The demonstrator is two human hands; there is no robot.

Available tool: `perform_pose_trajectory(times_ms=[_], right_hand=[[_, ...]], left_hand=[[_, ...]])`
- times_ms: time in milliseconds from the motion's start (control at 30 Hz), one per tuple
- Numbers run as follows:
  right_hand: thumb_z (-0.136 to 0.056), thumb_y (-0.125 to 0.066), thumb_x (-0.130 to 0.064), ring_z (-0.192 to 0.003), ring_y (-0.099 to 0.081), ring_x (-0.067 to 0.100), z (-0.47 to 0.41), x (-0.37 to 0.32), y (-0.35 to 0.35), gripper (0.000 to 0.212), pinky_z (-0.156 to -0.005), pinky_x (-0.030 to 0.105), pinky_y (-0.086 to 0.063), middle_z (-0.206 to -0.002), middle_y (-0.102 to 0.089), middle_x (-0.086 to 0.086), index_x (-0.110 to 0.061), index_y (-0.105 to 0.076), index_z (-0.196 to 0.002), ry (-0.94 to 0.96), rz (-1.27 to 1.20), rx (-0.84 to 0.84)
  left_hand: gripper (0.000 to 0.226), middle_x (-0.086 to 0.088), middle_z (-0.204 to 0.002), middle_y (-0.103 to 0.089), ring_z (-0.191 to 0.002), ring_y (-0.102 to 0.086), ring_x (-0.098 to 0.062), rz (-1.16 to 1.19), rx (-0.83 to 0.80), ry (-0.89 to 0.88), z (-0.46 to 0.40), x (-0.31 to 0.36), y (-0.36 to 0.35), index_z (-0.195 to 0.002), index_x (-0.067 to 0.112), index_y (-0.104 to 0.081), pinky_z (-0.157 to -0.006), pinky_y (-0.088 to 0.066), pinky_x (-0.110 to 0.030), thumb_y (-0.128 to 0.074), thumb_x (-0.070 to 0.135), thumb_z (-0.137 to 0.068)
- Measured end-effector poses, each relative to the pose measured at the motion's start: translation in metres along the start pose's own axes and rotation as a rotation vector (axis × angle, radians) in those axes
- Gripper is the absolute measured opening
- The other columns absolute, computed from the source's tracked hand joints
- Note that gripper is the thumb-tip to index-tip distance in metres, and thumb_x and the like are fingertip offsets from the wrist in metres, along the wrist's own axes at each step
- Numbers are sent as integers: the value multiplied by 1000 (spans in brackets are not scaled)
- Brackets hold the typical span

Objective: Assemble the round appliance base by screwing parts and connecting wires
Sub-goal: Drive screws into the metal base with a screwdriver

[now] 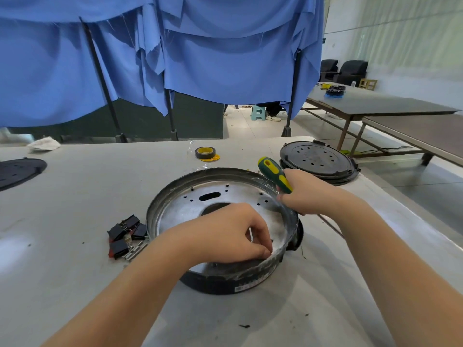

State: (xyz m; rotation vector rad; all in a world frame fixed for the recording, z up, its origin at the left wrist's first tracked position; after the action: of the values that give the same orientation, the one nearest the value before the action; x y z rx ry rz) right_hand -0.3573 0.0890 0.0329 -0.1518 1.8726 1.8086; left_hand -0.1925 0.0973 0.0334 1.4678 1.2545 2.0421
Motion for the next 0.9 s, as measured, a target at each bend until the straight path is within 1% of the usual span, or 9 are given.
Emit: perform_pose_trajectory(times_ms=[133, 200, 267, 367, 467, 533, 667, 800, 900], right_hand=[[-88, -54, -13, -57, -54, 25, -2, 1, 0, 13, -57, 37, -52, -78, -52, 13, -5, -46, -95, 7, -12, 8], [-87, -53, -11, -55, -53, 24, -2, 2, 0, 11, -54, 34, -49, -75, -50, 12, -5, -46, -93, 6, -27, 6], [-88, -53, -11, -53, -53, 22, -2, 2, -1, 8, -50, 28, -46, -73, -50, 10, -8, -46, -91, 7, -38, 6], [-90, -52, -12, -51, -54, 20, -2, 2, -1, 7, -49, 27, -44, -74, -53, 10, -10, -46, -91, 8, -40, -18], [-89, -52, -10, -48, -54, 18, -2, 2, -1, 6, -47, 25, -44, -73, -53, 10, -10, -47, -92, 10, -43, -36], [-89, -51, -10, -47, -54, 18, -1, 2, 0, 5, -46, 25, -44, -72, -54, 10, -12, -46, -90, 21, -56, -30], [-90, -52, -11, -47, -55, 17, -1, 1, 3, 7, -45, 25, -45, -75, -56, 11, -15, -46, -88, 34, -73, -9], [-90, -53, -11, -49, -54, 18, -1, 1, 2, 5, -45, 25, -45, -77, -56, 12, -12, -48, -90, 34, -94, -12], [-89, -53, -11, -46, -53, 16, 0, 1, 4, 8, -44, 23, -44, -73, -54, 10, -15, -47, -85, 45, -111, 0]], left_hand=[[6, 16, -73, -66, -77, -60, 0, -15, 12, -15, -1, 0, 0, -84, 27, -75, -61, -42, -4, -69, 26, -83], [7, 18, -70, -64, -77, -59, 2, -5, 30, -17, -1, 0, 1, -82, 27, -75, -60, -41, -2, -69, 23, -83], [8, 17, -73, -67, -74, -60, 1, 8, 36, -17, -1, 0, 2, -81, 27, -75, -59, -42, -3, -69, 22, -82], [9, 15, -75, -69, -70, -61, 1, 28, 15, -14, -1, -1, 1, -81, 27, -75, -57, -43, -5, -69, 21, -82], [8, 23, -66, -65, -66, -59, 5, 25, 0, -6, -2, 0, -1, -80, 28, -74, -56, -42, -4, -69, 23, -83], [6, 25, -63, -63, -66, -58, 5, 14, -5, -6, -2, 0, -3, -81, 28, -74, -55, -42, -4, -70, 24, -83], [6, 13, -73, -68, -72, -60, -2, -14, 8, -25, -3, 2, -2, -85, 26, -75, -59, -43, -7, -71, 23, -83], [6, 18, -67, -62, -68, -55, 8, -35, 16, -39, -2, 3, -2, -88, 24, -75, -60, -42, -4, -70, 22, -85], [6, 22, -64, -61, -67, -54, 10, -39, 14, -40, -1, 4, -2, -88, 23, -74, -60, -40, -3, -69, 22, -85]])
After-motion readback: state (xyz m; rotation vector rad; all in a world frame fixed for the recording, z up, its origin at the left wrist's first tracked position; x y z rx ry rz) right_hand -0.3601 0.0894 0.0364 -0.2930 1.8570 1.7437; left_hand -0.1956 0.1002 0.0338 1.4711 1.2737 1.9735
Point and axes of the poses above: each hand's wrist, its own z-axis away from the middle knuckle, its own y-axis out of the back of the hand, x = y × z, the point moved 6 cm from there along -z, towards the middle knuckle
